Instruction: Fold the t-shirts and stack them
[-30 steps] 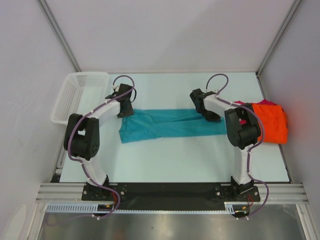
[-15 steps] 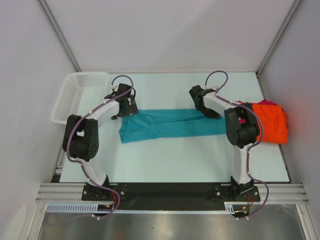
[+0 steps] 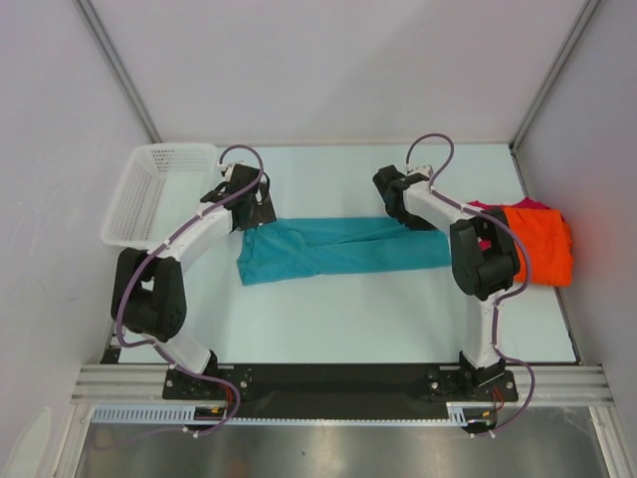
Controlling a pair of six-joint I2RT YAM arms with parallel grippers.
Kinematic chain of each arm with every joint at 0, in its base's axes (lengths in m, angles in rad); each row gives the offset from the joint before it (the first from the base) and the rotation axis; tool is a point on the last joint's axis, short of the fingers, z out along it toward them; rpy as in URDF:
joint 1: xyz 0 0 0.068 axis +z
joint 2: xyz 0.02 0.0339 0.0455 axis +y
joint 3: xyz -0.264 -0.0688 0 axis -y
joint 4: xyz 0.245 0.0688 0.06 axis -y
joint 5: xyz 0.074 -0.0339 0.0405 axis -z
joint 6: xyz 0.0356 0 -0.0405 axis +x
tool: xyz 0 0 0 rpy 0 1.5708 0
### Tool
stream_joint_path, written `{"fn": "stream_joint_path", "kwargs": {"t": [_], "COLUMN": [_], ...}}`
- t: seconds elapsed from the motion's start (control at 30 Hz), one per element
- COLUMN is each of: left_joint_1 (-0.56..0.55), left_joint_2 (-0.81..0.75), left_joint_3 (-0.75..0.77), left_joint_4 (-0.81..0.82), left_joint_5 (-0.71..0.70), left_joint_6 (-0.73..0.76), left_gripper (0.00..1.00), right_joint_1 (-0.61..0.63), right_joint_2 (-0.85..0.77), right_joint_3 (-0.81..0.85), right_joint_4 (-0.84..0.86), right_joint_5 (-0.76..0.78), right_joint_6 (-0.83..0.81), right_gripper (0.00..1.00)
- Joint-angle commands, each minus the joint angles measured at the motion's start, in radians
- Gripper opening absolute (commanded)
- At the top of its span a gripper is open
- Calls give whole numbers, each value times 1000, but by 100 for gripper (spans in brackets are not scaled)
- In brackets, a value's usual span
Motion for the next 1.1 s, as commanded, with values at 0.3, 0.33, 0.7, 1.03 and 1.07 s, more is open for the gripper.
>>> {"fn": "stream_joint_path", "kwargs": {"t": [0.3,0.33,0.7,1.03,1.07], "left_joint_1": [-21,-29,-168,-173,-174], "left_joint_2": [-71,-76,-122,-81,-49], "left_joint_3": [-22,-25,-192,-307,-306], "left_joint_4": [3,5,28,74,86], "left_joint_5": [1,1,7,12,16], "left_joint_6": [-23,-23,-92,-175,-181], "left_gripper": [99,99,99,100,100], "right_joint_1": [-25,-20,115,161,161], "right_joint_2": [-18,-22,-52,-130,-157], "right_joint_3": [44,43,-51,-73,-73], "right_joint_4": [-17,-20,-57,-88,-88], "right_joint_5": [41,42,19,7,8], "right_joint_6": [22,23,117,142,137], "right_gripper": [25,24,24,24,24]}}
